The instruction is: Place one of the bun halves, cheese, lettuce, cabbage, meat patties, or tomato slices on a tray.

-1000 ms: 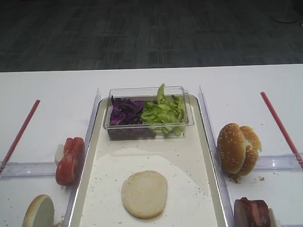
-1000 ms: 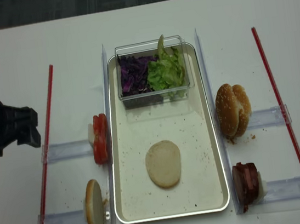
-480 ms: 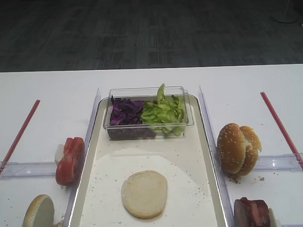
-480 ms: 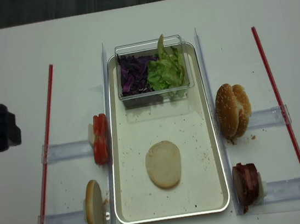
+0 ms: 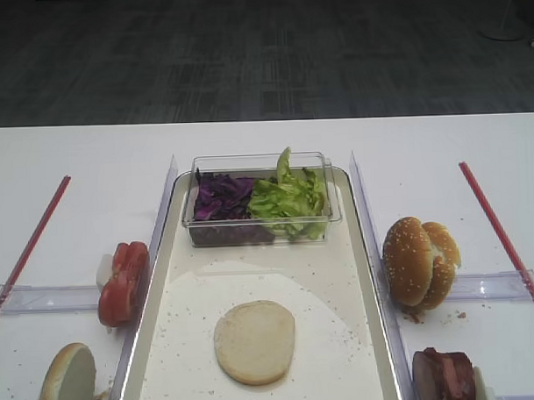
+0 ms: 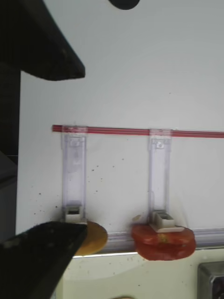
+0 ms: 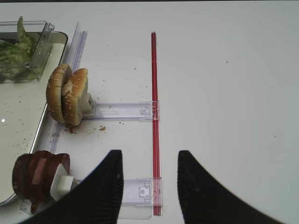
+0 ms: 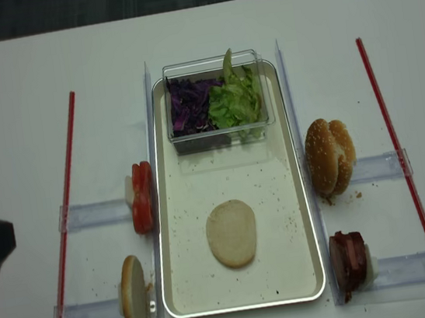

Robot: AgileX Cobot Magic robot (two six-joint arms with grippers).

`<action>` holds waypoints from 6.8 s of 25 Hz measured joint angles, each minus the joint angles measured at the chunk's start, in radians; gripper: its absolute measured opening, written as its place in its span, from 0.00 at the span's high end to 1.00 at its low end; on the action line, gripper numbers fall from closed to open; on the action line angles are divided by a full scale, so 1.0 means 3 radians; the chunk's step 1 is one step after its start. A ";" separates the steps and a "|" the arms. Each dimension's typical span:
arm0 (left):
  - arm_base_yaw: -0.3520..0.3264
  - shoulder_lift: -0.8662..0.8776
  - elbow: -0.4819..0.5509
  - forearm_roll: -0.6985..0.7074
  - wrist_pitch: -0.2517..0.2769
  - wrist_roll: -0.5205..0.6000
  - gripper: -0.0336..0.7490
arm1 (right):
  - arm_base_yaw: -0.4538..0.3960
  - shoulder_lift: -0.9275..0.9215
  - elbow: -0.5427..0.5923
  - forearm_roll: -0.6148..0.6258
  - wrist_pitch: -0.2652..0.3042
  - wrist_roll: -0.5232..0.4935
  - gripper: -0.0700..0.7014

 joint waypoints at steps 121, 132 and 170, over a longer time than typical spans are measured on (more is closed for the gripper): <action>-0.0490 -0.2421 0.1128 0.0255 -0.0082 -0.0315 0.24 | 0.0000 0.0000 0.0000 0.0000 0.0000 -0.0013 0.50; -0.0490 -0.2421 0.1128 0.0255 -0.0089 -0.0288 0.24 | 0.0000 0.0000 0.0000 0.0000 0.0000 -0.0013 0.50; -0.0490 -0.2421 0.1128 0.0255 -0.0089 -0.0283 0.24 | 0.0000 0.0000 0.0000 0.0000 0.0000 0.0001 0.50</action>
